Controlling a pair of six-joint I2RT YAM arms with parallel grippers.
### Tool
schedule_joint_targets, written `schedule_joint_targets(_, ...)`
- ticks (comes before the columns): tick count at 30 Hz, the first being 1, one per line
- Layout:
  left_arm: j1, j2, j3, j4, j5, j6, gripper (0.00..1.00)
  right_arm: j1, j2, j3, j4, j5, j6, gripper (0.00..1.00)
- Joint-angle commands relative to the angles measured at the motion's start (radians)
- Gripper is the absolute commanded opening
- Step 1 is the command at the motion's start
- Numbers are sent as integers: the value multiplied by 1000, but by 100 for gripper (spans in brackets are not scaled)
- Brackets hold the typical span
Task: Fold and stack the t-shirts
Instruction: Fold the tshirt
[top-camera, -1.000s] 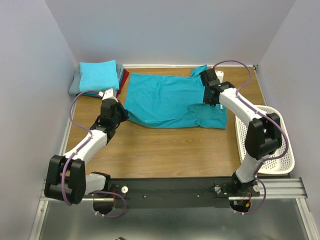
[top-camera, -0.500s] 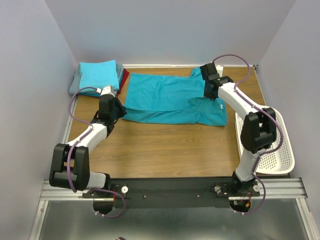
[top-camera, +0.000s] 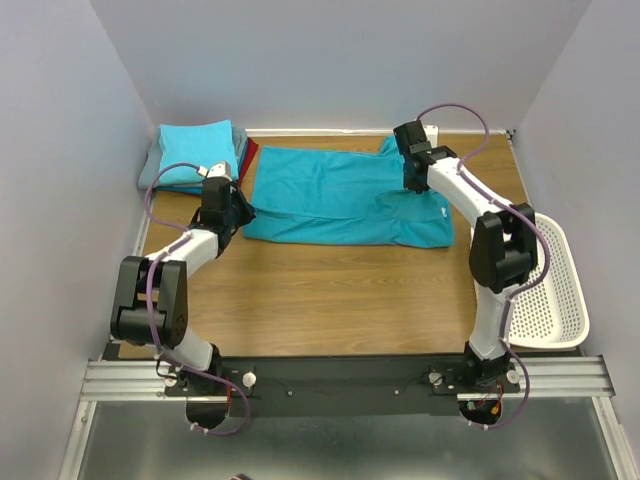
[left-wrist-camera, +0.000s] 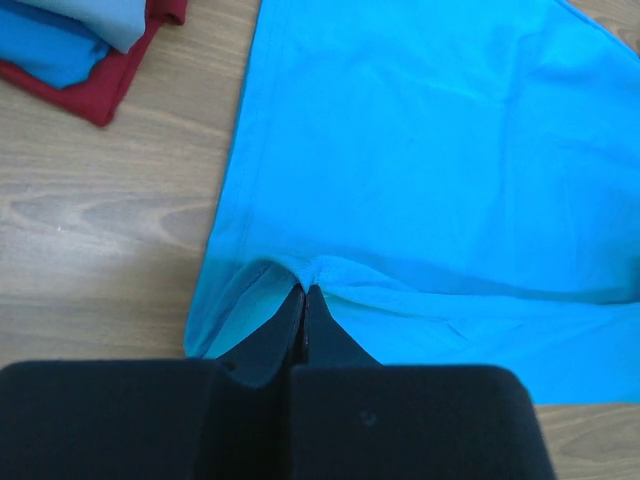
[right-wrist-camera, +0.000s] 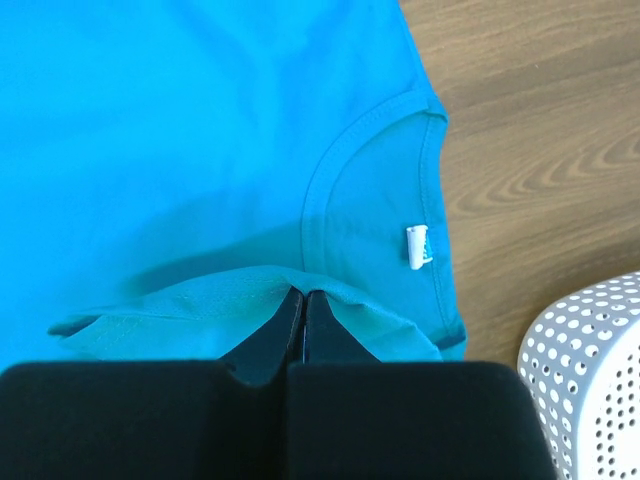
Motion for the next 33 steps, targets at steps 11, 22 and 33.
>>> schedule_joint_targets(11, 26, 119, 86, 29, 29, 17, 0, -17, 103, 89, 5, 58, -19, 0)
schedule_joint_targets(22, 40, 158, 103, 37, 31, 20, 0, -43, 134, 121, 5, 63, -23, 0)
schedule_joint_targets(33, 43, 207, 157, 32, 83, 44, 27, -46, 214, 200, 5, 35, -52, 59)
